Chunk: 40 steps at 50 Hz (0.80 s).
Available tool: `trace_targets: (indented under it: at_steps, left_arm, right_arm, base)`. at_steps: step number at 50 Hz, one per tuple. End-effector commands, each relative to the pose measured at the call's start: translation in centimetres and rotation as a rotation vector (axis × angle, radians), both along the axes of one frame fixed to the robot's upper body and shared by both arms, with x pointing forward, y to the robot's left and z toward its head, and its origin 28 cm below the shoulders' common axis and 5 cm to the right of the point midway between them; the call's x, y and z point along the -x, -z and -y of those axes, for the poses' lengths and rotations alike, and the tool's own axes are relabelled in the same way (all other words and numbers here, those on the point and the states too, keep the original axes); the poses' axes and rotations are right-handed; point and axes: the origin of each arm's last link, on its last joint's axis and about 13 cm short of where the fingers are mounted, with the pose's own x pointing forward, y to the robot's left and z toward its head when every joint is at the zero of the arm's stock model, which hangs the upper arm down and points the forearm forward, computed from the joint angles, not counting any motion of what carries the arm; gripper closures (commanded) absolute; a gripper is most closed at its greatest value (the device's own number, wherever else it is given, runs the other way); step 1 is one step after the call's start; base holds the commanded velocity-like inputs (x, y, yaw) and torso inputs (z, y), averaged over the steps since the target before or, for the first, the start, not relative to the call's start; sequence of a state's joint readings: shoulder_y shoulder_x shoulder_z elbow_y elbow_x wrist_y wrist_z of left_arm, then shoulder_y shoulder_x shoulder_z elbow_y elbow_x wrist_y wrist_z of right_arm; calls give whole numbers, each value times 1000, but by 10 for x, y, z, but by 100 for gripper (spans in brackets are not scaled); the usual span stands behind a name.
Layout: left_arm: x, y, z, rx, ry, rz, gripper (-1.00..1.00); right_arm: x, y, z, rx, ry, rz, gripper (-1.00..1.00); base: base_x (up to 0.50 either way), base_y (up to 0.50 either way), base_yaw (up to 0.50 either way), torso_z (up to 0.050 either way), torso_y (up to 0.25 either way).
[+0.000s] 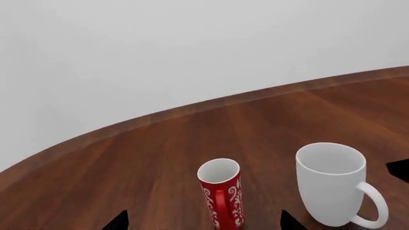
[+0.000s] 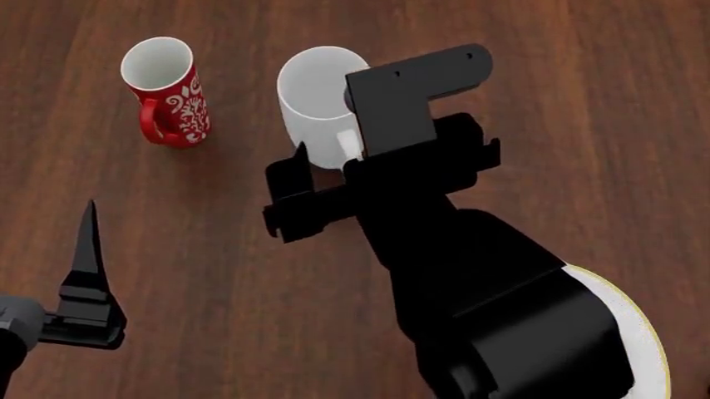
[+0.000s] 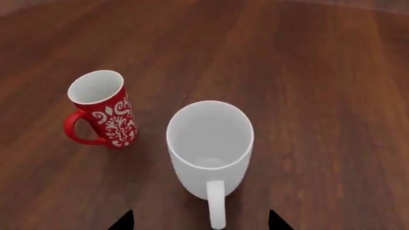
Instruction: Put the white mug on the plate.
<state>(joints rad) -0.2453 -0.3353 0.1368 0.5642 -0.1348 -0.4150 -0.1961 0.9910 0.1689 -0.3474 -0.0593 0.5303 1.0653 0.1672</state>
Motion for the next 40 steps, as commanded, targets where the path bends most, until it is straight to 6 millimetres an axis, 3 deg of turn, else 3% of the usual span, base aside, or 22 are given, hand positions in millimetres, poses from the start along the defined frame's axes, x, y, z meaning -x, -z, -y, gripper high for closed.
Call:
trace_targets:
  at_steps: [1,40]
  left_arm:
    - [0,0,1,-2,0,-1,-100]
    - [2,-1,0,-10,-6,1,-100]
  right_arm:
    - [-6,4,0,5,9,-16,-100]
    - [-27,9,0,15,43,-47,-100]
  base:
    - [0,0,0,0,0]
    - [0,0,0,0,0]
